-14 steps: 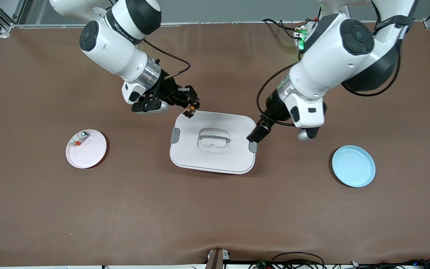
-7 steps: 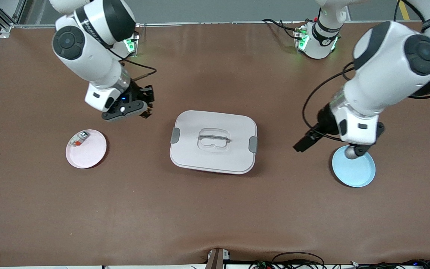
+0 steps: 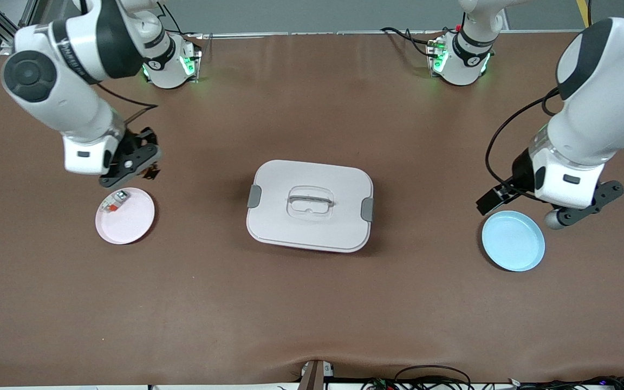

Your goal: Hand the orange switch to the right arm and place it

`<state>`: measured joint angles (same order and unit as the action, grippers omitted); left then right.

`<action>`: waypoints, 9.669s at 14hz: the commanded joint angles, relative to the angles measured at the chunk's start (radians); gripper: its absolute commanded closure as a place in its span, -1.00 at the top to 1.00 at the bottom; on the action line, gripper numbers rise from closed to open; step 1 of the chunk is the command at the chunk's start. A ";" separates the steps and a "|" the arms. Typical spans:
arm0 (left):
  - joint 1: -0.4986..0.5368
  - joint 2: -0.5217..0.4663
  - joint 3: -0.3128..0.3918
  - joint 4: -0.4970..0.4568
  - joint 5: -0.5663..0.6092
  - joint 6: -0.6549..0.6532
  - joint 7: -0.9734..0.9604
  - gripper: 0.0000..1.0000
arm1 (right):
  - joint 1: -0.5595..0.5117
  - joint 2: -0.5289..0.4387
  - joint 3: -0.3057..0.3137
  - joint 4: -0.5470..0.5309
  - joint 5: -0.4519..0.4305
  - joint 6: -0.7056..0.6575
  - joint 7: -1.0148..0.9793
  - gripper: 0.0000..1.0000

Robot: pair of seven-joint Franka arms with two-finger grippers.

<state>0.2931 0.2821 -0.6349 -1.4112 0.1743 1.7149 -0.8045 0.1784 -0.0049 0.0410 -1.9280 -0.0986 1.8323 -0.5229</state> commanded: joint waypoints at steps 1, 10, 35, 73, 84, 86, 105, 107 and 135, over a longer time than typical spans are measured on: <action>0.056 -0.052 -0.005 -0.006 0.016 -0.047 0.105 1.00 | -0.033 -0.075 0.019 -0.086 -0.122 0.042 -0.069 -1.00; -0.197 -0.239 0.475 -0.021 -0.136 -0.237 0.663 1.00 | -0.278 -0.057 0.017 -0.353 -0.255 0.603 -0.430 -1.00; -0.341 -0.343 0.623 -0.133 -0.185 -0.267 0.748 1.00 | -0.352 0.333 0.007 -0.425 -0.420 1.042 -0.416 -1.00; -0.334 -0.347 0.624 -0.126 -0.185 -0.276 0.752 1.00 | -0.335 0.214 0.026 -0.396 -0.276 0.841 0.333 1.00; -0.331 -0.370 0.627 -0.124 -0.183 -0.301 0.751 1.00 | -0.251 0.200 0.028 0.010 -0.041 0.242 0.627 1.00; -0.331 -0.363 0.627 -0.126 -0.182 -0.301 0.748 1.00 | -0.246 0.188 0.030 0.067 -0.024 0.202 0.629 1.00; -0.328 -0.345 0.626 -0.135 -0.188 -0.241 0.755 1.00 | -0.217 -0.035 -0.007 0.300 0.059 -0.137 0.600 1.00; -0.328 -0.345 0.626 -0.133 -0.188 -0.241 0.755 1.00 | -0.198 -0.033 -0.047 0.331 0.071 -0.146 0.545 1.00; -0.327 -0.409 0.583 -0.201 -0.191 -0.248 0.732 1.00 | -0.208 -0.024 -0.069 0.394 0.111 -0.237 0.524 1.00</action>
<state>-0.0434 -0.0809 -0.0369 -1.5659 -0.0004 1.4656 -0.0709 -0.0293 -0.0351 -0.0264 -1.5556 0.0024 1.6178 0.0052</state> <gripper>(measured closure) 0.000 0.000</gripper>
